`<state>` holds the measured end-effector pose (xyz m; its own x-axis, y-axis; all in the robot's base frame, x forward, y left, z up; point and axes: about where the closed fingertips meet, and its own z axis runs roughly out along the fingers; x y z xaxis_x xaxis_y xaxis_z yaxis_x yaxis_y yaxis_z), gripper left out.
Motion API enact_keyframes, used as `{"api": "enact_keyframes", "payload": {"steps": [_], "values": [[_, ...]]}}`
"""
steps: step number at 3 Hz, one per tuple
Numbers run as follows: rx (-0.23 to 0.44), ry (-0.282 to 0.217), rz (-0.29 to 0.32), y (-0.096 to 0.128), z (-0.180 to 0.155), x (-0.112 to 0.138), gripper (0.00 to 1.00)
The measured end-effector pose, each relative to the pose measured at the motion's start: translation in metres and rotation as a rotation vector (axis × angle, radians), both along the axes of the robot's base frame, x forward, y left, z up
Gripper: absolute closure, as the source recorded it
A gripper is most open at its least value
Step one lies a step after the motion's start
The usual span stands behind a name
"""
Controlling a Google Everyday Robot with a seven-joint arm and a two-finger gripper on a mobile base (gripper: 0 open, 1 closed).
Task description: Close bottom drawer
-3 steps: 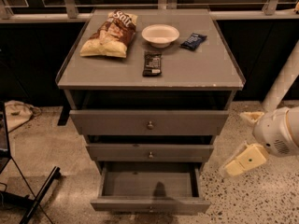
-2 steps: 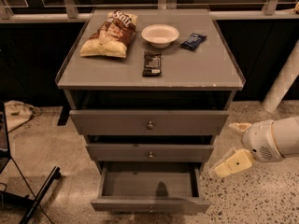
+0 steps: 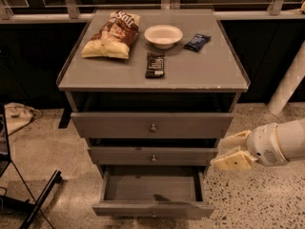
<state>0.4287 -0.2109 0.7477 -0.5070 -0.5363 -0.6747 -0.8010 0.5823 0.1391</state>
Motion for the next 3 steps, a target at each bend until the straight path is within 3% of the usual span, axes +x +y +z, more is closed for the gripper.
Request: {"api": "enact_keyframes", "payload": {"steps": [2, 3], "values": [[0.0, 0.0, 0.0, 0.0001, 0.0, 0.0, 0.87], [-0.001, -0.001, 0.002, 0.0006, -0.0003, -0.0003, 1.0]]}}
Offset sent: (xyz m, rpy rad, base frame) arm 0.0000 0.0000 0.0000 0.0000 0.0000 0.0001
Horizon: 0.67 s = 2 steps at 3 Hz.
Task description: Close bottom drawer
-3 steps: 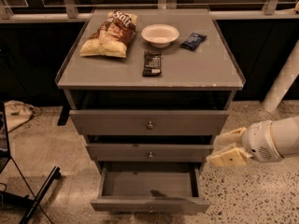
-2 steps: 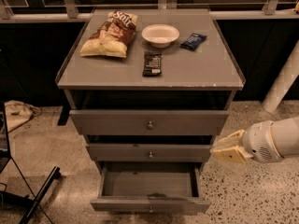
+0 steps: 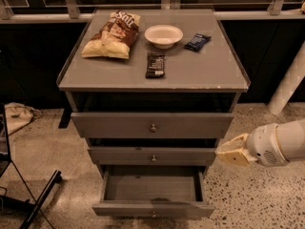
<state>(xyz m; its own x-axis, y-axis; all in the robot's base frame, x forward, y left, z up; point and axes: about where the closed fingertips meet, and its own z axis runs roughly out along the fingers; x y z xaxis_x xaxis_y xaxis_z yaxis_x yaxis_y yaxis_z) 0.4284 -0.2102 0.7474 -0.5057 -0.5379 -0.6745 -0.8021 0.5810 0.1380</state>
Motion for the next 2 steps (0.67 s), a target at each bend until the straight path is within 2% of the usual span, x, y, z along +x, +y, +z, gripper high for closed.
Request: {"api": "enact_keyframes", "payload": {"steps": [1, 2], "values": [[0.033, -0.021, -0.042, -0.002, -0.022, -0.003, 1.0], [0.138, -0.048, -0.139, -0.003, -0.082, -0.01, 1.0]]}}
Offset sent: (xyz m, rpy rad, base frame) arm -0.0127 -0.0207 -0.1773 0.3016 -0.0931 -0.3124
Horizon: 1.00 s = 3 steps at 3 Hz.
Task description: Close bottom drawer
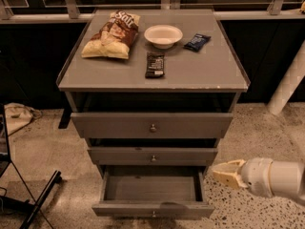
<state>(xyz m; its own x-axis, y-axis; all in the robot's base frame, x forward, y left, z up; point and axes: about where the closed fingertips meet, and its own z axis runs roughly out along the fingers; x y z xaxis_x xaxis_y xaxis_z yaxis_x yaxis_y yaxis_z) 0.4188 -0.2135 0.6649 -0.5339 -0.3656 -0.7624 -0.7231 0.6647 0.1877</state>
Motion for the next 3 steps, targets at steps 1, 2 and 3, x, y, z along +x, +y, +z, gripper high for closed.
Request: {"api": "enact_keyframes", "payload": {"steps": [1, 2, 3], "values": [[0.104, 0.016, -0.067, -0.005, -0.064, -0.004, 1.0], [0.178, 0.098, -0.094, -0.006, -0.125, -0.01, 1.0], [0.206, 0.183, -0.091, -0.009, -0.16, -0.011, 1.0]]}}
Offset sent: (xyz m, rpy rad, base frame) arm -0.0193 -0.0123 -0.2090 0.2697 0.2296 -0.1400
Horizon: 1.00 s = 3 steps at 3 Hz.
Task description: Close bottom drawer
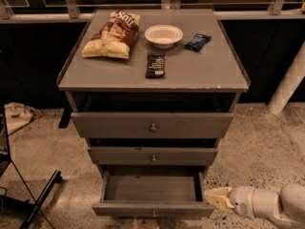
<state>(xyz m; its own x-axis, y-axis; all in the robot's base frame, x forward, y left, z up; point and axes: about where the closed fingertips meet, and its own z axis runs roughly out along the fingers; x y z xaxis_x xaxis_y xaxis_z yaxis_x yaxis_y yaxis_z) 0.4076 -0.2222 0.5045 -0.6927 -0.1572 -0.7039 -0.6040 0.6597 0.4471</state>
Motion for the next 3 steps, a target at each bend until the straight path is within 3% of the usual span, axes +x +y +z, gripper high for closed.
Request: {"api": "enact_keyframes", "payload": {"steps": [2, 3], "values": [[0.005, 0.028, -0.01, -0.002, -0.015, -0.007, 1.0], [0.042, 0.037, -0.097, -0.033, -0.048, -0.012, 1.0]]}}
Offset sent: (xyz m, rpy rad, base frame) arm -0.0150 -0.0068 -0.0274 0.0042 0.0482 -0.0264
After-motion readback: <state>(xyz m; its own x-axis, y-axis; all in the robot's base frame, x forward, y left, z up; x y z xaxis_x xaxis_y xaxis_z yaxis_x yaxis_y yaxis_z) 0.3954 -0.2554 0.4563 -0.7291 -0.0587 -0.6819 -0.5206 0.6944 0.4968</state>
